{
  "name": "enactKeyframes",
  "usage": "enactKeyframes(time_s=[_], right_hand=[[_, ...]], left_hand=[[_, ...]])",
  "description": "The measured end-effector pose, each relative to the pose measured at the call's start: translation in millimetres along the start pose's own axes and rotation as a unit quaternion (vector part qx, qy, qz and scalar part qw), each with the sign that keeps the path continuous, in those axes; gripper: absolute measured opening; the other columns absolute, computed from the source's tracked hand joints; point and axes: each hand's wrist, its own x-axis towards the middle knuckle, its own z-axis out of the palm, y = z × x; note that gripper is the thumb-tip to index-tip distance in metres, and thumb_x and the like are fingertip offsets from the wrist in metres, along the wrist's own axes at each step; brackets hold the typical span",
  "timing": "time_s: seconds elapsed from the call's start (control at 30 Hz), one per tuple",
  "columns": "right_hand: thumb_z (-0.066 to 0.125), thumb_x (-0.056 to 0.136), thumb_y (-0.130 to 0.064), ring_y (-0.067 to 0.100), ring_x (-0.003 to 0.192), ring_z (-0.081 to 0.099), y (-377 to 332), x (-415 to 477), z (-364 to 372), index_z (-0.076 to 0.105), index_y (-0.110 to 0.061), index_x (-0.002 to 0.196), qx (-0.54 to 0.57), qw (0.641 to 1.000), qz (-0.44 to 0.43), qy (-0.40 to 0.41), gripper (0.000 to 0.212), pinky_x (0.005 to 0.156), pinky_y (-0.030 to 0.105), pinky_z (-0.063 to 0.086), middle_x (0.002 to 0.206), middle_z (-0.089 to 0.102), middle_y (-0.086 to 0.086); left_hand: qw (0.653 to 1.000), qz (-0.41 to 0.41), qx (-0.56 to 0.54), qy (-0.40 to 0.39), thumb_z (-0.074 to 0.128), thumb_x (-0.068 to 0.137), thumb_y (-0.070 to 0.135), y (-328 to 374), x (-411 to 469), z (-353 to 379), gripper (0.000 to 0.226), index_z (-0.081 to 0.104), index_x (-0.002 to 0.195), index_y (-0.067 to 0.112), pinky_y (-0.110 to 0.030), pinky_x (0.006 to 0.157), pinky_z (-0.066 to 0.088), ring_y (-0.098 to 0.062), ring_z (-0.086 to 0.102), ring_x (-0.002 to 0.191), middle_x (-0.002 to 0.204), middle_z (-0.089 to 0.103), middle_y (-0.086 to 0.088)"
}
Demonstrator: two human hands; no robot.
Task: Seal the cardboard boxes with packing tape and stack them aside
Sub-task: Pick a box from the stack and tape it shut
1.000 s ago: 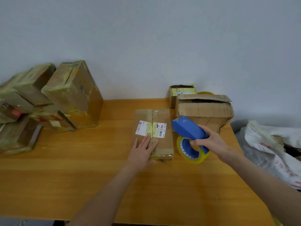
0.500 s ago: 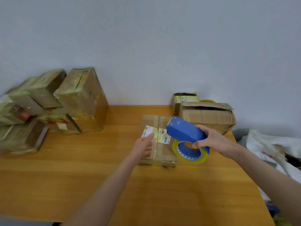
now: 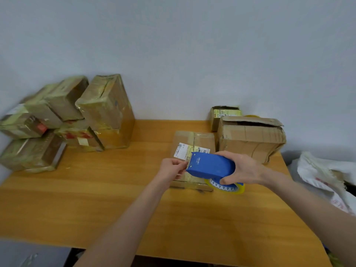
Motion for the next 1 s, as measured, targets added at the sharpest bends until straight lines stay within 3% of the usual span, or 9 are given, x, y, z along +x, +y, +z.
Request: enactKeyframes(time_s=[0.17, 0.27, 0.37, 0.47, 0.53, 0.67, 0.87, 1.0], right_hand=[[0.064, 0.058, -0.052, 0.012, 0.096, 0.059, 0.3, -5.7, 2.4, 0.038, -0.047, 0.129, -0.006, 1.000, -0.013, -0.002, 0.076, 0.081, 0.038, 0.055, 0.111, 0.058, -0.014], [0.067, 0.061, -0.049, 0.008, 0.094, 0.059, 16.4, -17.8, -4.2, 0.036, -0.054, 0.119, -0.012, 1.000, 0.006, 0.003, 0.066, 0.080, 0.034, 0.053, 0.107, 0.058, -0.019], [0.077, 0.072, -0.031, 0.004, 0.095, 0.057, 35.0, -28.8, -8.3, 0.037, -0.049, 0.119, -0.011, 0.999, 0.031, -0.017, 0.064, 0.079, 0.025, 0.049, 0.109, 0.057, -0.016], [0.078, 0.076, -0.022, -0.006, 0.087, 0.057, 43.8, -34.2, -3.6, 0.037, -0.044, 0.123, -0.002, 0.999, 0.041, -0.022, 0.066, 0.067, 0.010, 0.044, 0.107, 0.055, -0.016], [0.077, 0.076, -0.020, -0.007, 0.081, 0.058, 49.8, -37.3, -0.9, 0.037, -0.046, 0.121, -0.004, 0.999, 0.050, -0.018, 0.066, 0.064, 0.013, 0.045, 0.105, 0.057, -0.014], [0.076, 0.074, -0.022, 0.007, 0.085, 0.060, 60.8, -43.8, -0.6, 0.035, -0.048, 0.117, -0.028, 0.996, 0.087, -0.019, 0.064, 0.068, 0.020, 0.048, 0.104, 0.059, -0.012], [0.076, 0.071, -0.028, 0.012, 0.090, 0.058, 71.3, -43.3, 9.7, 0.037, -0.039, 0.131, -0.068, 0.992, 0.108, -0.012, 0.072, 0.073, 0.026, 0.050, 0.104, 0.057, -0.014], [0.076, 0.073, -0.028, 0.012, 0.090, 0.056, 75.7, -39.1, 12.9, 0.036, -0.034, 0.134, -0.076, 0.990, 0.118, -0.006, 0.073, 0.066, 0.020, 0.044, 0.104, 0.054, -0.013]], left_hand=[[0.998, 0.009, 0.058, 0.017, 0.064, 0.091, 0.019, -6.6, -3.2, -15.6, 0.017, 0.065, 0.077, 0.010, -0.017, 0.053, 0.047, -0.009, 0.055, 0.066, 0.068, 0.061, 0.001], [0.996, 0.013, 0.055, 0.069, 0.065, 0.091, 0.017, -17.3, -1.4, -53.4, 0.020, 0.063, 0.073, 0.009, -0.019, 0.051, 0.045, -0.010, 0.053, 0.064, 0.067, 0.059, -0.001], [0.992, 0.007, 0.083, 0.098, 0.064, 0.091, 0.016, -30.1, -1.2, -71.9, 0.018, 0.062, 0.076, 0.007, -0.019, 0.052, 0.045, -0.010, 0.053, 0.064, 0.067, 0.059, -0.002], [0.990, -0.006, 0.094, 0.103, 0.064, 0.091, 0.016, -42.0, 2.7, -65.7, 0.016, 0.061, 0.078, 0.007, -0.021, 0.053, 0.046, -0.011, 0.055, 0.065, 0.066, 0.060, -0.001], [0.990, -0.009, 0.085, 0.116, 0.063, 0.092, 0.016, -45.7, 4.6, -66.5, 0.016, 0.060, 0.079, 0.007, -0.022, 0.054, 0.046, -0.013, 0.055, 0.069, 0.068, 0.060, -0.002], [0.985, -0.003, 0.113, 0.128, 0.060, 0.094, 0.017, -50.8, 6.6, -74.9, 0.019, 0.059, 0.078, 0.007, -0.023, 0.056, 0.048, -0.013, 0.054, 0.070, 0.072, 0.059, -0.003], [0.985, 0.001, 0.111, 0.130, 0.060, 0.094, 0.017, -58.3, 12.2, -64.2, 0.016, 0.062, 0.084, 0.005, -0.022, 0.055, 0.047, -0.011, 0.055, 0.069, 0.072, 0.060, -0.003], [0.983, -0.003, 0.125, 0.134, 0.060, 0.093, 0.018, -59.8, 22.0, -60.9, 0.017, 0.061, 0.078, 0.010, -0.023, 0.055, 0.045, -0.014, 0.057, 0.073, 0.072, 0.061, -0.001]])
